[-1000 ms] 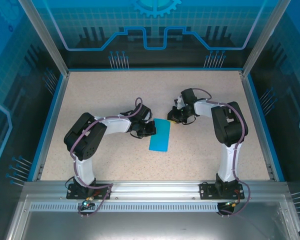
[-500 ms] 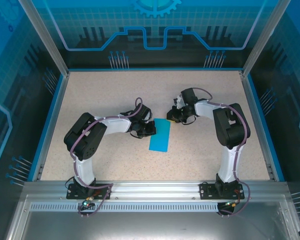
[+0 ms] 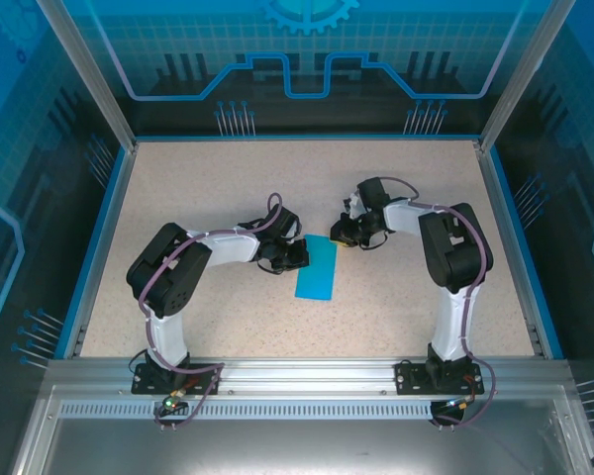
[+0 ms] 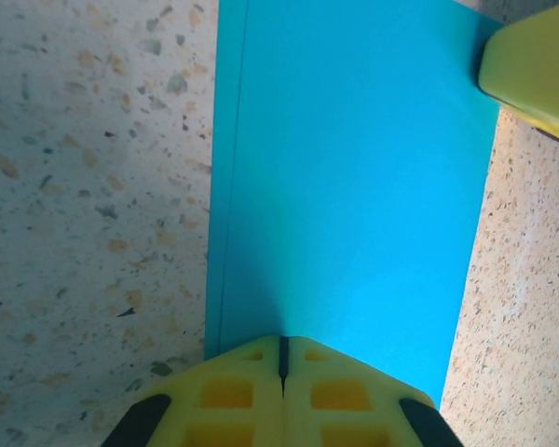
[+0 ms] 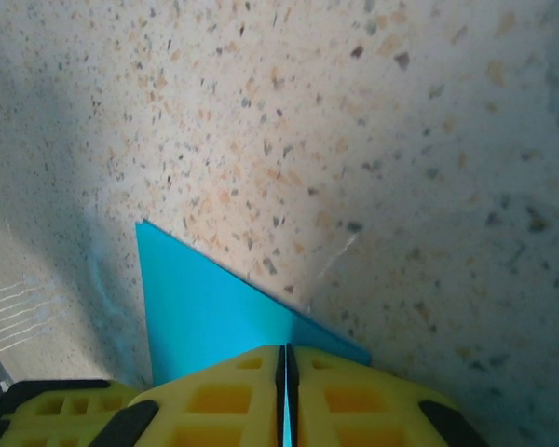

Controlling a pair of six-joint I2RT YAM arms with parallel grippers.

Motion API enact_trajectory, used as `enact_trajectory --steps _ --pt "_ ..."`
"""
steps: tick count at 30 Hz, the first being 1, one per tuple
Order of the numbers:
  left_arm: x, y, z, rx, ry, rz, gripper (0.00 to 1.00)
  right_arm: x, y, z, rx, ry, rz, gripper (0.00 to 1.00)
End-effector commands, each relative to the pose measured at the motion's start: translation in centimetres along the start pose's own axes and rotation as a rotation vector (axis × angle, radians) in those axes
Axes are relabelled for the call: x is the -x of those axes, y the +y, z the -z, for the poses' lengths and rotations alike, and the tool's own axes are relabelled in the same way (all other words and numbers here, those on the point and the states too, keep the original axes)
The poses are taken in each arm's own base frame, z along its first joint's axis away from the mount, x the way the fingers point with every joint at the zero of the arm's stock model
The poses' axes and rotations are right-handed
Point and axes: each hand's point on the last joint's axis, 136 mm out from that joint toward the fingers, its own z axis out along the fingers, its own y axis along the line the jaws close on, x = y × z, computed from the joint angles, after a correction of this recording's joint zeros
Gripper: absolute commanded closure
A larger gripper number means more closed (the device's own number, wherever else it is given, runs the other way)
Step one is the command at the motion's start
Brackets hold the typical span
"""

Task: Fold a paper plane with a square sheet of paper (pick it up from the middle)
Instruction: Fold the triangle a second time at the center of the table.

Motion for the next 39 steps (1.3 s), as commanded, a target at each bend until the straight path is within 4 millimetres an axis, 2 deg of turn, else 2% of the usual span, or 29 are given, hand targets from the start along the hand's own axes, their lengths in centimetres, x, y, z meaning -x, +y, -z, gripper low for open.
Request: enact_trajectory --steps 1,5,9,13,16,19,24,30,34,39 --pt "-3.1 3.3 -0.6 0.120 0.100 0.022 1.00 -1.1 2.2 1.9 0.055 -0.004 0.028 0.87" --pt "-3.1 3.2 -0.6 0.117 0.101 0.022 1.00 -2.7 2.6 1.3 0.083 0.013 0.027 0.87" --pt "-3.1 3.1 -0.6 0.113 0.100 0.021 1.00 -4.5 1.9 -0.5 0.043 0.056 0.024 0.87" --pt "-3.1 3.2 -0.7 0.115 0.103 0.022 1.00 -5.3 -0.3 -1.4 -0.045 0.065 -0.001 0.87" --pt "-3.2 3.3 -0.6 0.118 0.103 0.021 1.00 -5.4 -0.7 -1.7 -0.033 0.071 -0.017 0.87" --pt "-3.1 3.3 -0.7 0.119 0.102 0.022 1.00 -5.5 -0.4 -1.5 -0.020 0.072 -0.012 0.87" --pt "-3.2 3.3 -0.7 0.119 0.104 0.022 1.00 -5.7 2.3 0.5 0.074 0.046 0.035 0.86" --pt "-3.2 3.3 -0.7 0.117 0.104 0.024 1.00 -7.7 2.6 1.1 0.104 0.039 0.036 0.85" --pt "-3.3 3.4 -0.7 0.118 0.104 0.022 1.00 -9.6 1.4 0.1 0.064 0.075 0.026 0.85" --pt "-3.2 3.3 -0.6 0.116 0.103 0.022 1.00 -10.7 -0.8 -0.9 -0.014 0.113 -0.016 0.85"
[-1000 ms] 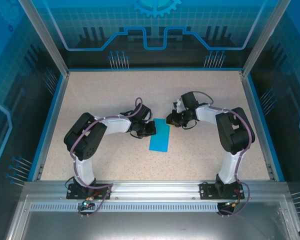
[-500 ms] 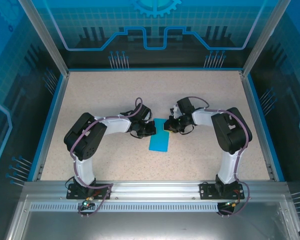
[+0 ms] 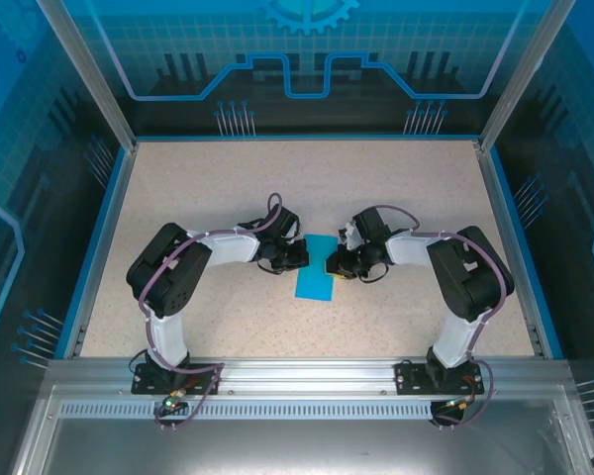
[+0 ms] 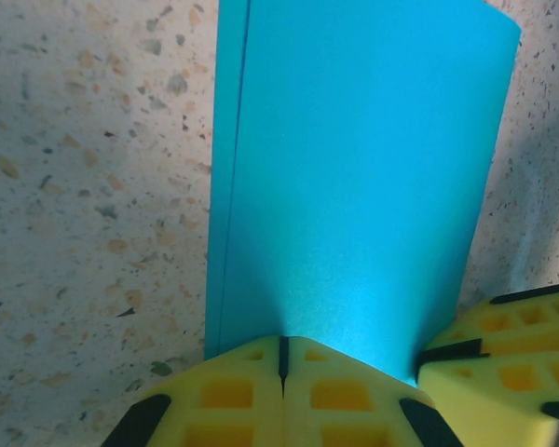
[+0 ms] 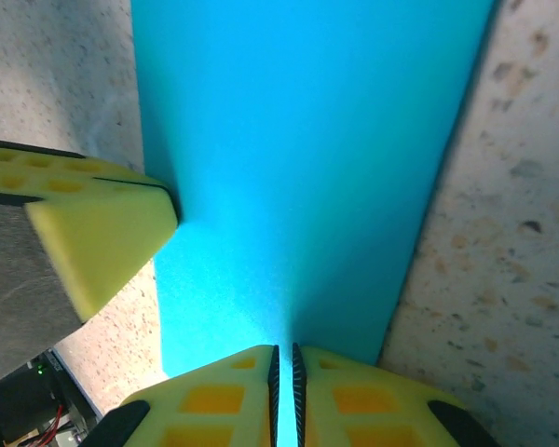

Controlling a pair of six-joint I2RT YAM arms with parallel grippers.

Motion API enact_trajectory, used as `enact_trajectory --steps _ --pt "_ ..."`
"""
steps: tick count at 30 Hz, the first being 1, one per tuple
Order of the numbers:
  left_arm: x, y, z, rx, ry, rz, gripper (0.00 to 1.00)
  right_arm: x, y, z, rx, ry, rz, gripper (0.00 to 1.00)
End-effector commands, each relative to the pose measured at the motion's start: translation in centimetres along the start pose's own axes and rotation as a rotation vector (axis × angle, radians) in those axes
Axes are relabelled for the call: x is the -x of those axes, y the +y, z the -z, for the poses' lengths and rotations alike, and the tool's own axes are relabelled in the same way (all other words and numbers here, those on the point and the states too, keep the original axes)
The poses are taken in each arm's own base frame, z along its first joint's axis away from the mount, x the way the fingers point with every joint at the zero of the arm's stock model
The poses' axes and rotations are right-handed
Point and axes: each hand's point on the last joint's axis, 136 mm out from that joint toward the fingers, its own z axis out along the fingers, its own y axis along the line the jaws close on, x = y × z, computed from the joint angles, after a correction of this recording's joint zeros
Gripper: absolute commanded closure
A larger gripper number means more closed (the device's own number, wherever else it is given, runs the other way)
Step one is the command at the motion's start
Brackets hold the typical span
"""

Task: Fold a paper plane with a square sheet of paper (pick it up from the middle)
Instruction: Fold the triangle a second time at the center of the table.

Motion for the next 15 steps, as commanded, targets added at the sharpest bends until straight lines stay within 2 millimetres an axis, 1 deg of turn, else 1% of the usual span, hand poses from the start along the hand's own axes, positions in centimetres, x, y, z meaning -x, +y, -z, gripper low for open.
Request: enact_trajectory --steps 1,4,9,12,15 --pt "-3.3 3.3 -0.6 0.116 0.104 0.022 1.00 -1.0 -1.5 -0.8 -0.051 0.031 -0.038 0.85" --pt "-3.2 3.4 -0.5 0.122 0.103 0.018 1.00 -1.1 -0.6 -0.1 -0.038 0.019 -0.018 0.85" --pt "-3.1 3.2 -0.5 0.114 0.102 0.021 1.00 -1.6 1.4 1.8 0.003 -0.004 0.019 0.84" --pt "-3.1 3.1 -0.5 0.112 0.102 0.021 1.00 -2.6 2.4 1.9 0.040 0.005 0.033 0.83" --pt "-3.1 3.1 -0.5 0.112 0.102 0.022 1.00 -3.8 2.3 1.1 0.031 0.030 0.038 0.83"
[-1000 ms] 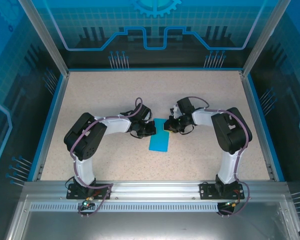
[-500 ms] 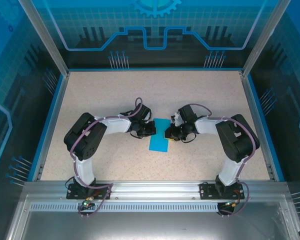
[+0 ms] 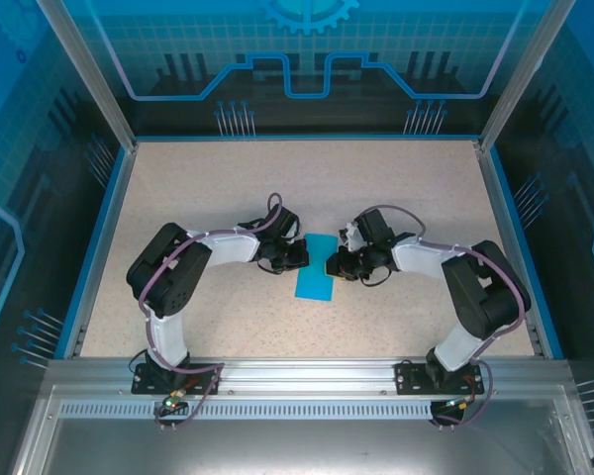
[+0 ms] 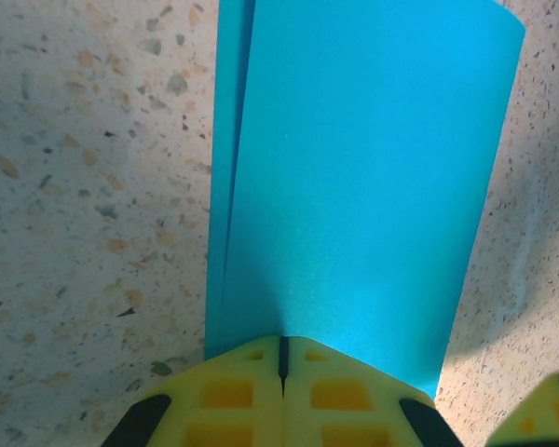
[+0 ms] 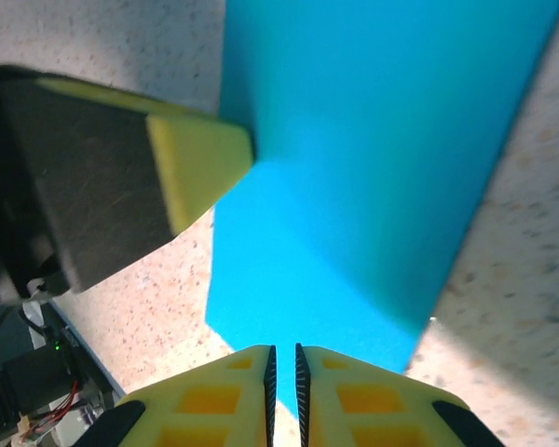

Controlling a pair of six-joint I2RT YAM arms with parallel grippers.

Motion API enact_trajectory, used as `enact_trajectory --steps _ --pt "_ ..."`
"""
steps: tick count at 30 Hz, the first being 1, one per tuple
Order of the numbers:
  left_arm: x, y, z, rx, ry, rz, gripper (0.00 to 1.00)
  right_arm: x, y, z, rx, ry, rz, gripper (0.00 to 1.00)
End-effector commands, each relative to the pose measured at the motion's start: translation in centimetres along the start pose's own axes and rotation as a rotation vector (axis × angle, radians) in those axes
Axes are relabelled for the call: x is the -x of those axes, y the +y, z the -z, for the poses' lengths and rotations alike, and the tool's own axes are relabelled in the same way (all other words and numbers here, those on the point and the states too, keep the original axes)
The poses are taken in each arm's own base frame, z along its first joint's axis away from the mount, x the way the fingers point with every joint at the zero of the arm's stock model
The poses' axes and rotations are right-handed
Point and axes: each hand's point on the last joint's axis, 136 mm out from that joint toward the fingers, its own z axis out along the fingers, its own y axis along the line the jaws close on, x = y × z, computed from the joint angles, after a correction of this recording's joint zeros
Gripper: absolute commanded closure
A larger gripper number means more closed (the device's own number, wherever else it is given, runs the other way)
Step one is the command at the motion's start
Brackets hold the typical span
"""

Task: Fold a paper plane with a square sheet of paper (pick it up from the middle)
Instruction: Fold the triangle a second time at the center of the table.

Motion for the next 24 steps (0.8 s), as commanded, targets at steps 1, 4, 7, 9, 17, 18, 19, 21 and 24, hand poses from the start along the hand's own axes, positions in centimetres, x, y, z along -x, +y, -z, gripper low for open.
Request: enact_trajectory --steps 1,4,7,9,17,18,19,21,24 --pt "-3.1 3.0 -0.5 0.111 0.102 0.021 1.00 -2.4 -0.3 -1.0 -0.008 0.057 -0.019 0.84" --pt "-3.2 3.1 -0.5 0.112 0.103 0.021 1.00 -3.0 -1.3 -1.6 -0.020 0.063 -0.039 0.84" --pt "-3.2 3.0 -0.5 0.110 0.104 0.017 1.00 -3.7 -2.1 -2.3 -0.029 0.088 -0.052 0.84" --pt "-3.2 3.0 -0.5 0.111 0.105 0.017 1.00 -4.2 -2.7 -2.6 -0.040 0.102 -0.057 0.84" --pt "-3.2 3.1 -0.5 0.113 0.105 0.020 1.00 -4.3 -1.2 -1.6 -0.009 0.090 -0.021 0.83" --pt "-3.2 3.1 -0.5 0.113 0.105 0.021 1.00 -4.2 -0.9 -1.4 -0.001 0.087 -0.019 0.83" --pt "-3.2 3.1 -0.5 0.113 0.104 0.018 1.00 -4.3 -0.5 -1.4 0.010 0.089 -0.011 0.83" --pt "-3.2 3.1 -0.5 0.114 0.105 0.019 1.00 -4.5 -0.2 -1.4 0.017 0.096 -0.003 0.83" --pt "-3.2 3.1 -0.4 0.114 0.103 0.019 1.00 -5.1 -0.4 -1.8 0.010 0.111 -0.003 0.83"
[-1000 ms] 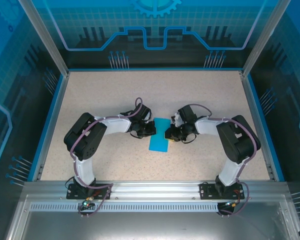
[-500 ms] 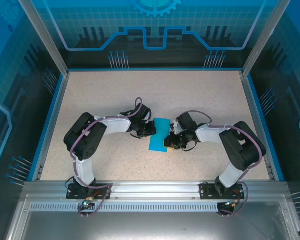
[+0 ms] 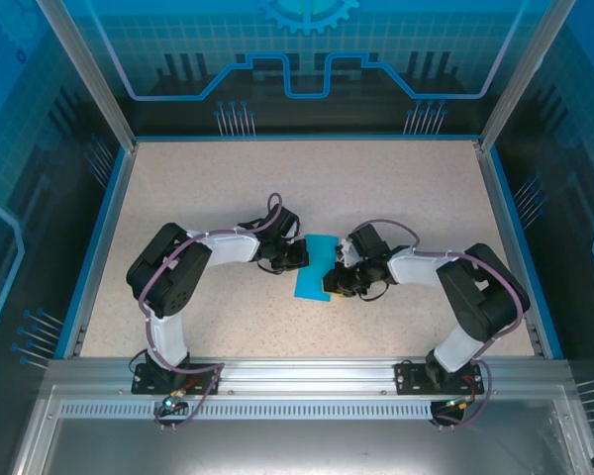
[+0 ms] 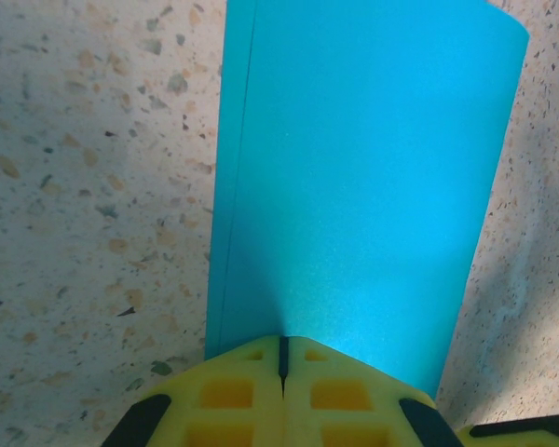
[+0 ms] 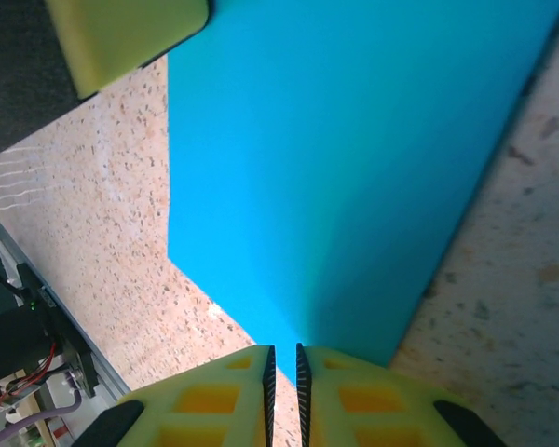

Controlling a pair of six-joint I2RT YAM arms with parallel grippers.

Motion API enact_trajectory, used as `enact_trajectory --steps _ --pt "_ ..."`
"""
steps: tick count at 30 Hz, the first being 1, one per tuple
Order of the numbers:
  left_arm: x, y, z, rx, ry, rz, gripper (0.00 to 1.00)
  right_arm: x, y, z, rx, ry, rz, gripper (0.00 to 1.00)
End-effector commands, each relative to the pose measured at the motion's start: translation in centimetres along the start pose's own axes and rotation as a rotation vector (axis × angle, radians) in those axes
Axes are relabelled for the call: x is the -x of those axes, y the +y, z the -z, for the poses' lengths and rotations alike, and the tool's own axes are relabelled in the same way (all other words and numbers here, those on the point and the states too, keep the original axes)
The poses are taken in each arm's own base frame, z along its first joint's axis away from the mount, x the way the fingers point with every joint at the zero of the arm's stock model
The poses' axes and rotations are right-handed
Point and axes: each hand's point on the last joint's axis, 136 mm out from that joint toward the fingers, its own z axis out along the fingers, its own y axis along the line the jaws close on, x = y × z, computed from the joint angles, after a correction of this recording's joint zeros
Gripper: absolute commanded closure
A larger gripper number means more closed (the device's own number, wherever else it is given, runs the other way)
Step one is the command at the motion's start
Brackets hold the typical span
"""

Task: Fold a paper plane with a square sheet of paper (pick it up from the middle)
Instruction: Fold the triangle a second time at the center of the table.

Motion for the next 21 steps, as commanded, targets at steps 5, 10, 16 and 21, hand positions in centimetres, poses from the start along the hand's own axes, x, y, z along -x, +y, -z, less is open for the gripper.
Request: enact_trajectory --steps 5,10,16,21 --pt "-3.2 2.9 -0.3 0.109 0.105 0.017 1.00 -3.0 -1.8 -1.1 -0.036 0.062 -0.042 0.83" --pt "-3.0 2.9 -0.3 0.110 0.102 0.017 1.00 -3.7 -1.9 -1.0 -0.020 0.065 -0.048 0.83" --pt "-2.7 2.0 0.2 0.083 0.094 0.023 1.00 -2.8 -0.5 0.8 -0.045 0.018 -0.011 0.82" --pt "-1.3 -1.1 2.2 0.004 0.054 0.015 1.00 -0.4 -1.9 4.8 -0.262 -0.118 -0.023 0.74"
